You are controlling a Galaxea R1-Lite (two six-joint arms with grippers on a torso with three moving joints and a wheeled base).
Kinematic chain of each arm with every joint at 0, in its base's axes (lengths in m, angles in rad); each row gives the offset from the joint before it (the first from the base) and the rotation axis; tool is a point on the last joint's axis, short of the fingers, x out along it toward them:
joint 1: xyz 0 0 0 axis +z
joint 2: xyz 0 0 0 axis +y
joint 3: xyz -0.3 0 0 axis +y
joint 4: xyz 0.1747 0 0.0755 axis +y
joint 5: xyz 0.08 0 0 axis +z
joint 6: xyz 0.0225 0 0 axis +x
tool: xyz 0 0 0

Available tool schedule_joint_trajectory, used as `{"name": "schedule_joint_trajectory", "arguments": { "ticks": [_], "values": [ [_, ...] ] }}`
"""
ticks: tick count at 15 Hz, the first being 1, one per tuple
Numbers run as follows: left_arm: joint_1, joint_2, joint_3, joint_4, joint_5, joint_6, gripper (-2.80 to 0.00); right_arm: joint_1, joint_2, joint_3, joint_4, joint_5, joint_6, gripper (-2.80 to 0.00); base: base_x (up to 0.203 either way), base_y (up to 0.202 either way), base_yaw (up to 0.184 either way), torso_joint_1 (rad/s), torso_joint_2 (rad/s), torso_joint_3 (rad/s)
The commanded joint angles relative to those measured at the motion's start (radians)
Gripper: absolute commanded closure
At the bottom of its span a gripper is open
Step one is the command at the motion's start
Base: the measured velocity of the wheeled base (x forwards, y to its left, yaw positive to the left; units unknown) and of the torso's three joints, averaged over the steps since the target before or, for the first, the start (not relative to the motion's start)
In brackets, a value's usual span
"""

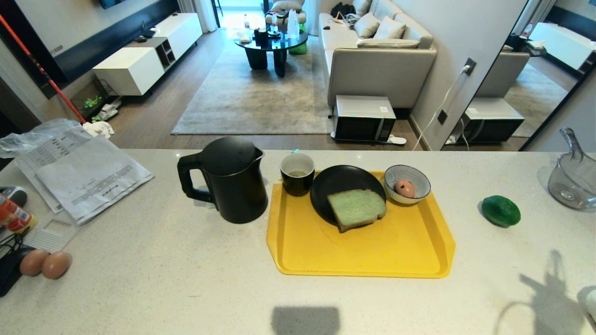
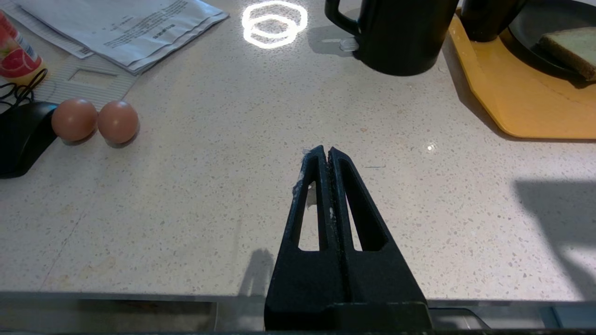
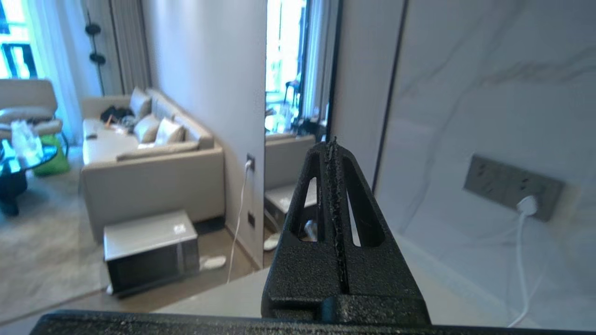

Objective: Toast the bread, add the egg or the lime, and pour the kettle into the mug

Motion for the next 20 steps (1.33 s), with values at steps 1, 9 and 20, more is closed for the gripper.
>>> {"name": "schedule_joint_trajectory", "arguments": {
  "ticks": [1,9,20],
  "values": [
    [0.0,-0.002,0.014,0.0,0.0,-0.001,0.0,-0.037,-0.116,-0.014,0.041,0.053,-0.023,0.0,0.0,0.0,0.0,0.0,0.0,0.0],
    [0.0,-0.002,0.014,0.0,0.0,-0.001,0.0,-0.135,-0.284,-0.242,0.558,0.409,0.175,0.0,0.0,0.0,0.0,0.0,0.0,0.0],
    [0.0,-0.002,0.014,0.0,0.0,-0.001,0.0,-0.19,-0.448,-0.018,0.731,0.507,0.345,0.0,0.0,0.0,0.0,0.0,0.0,0.0]
  ]
}}
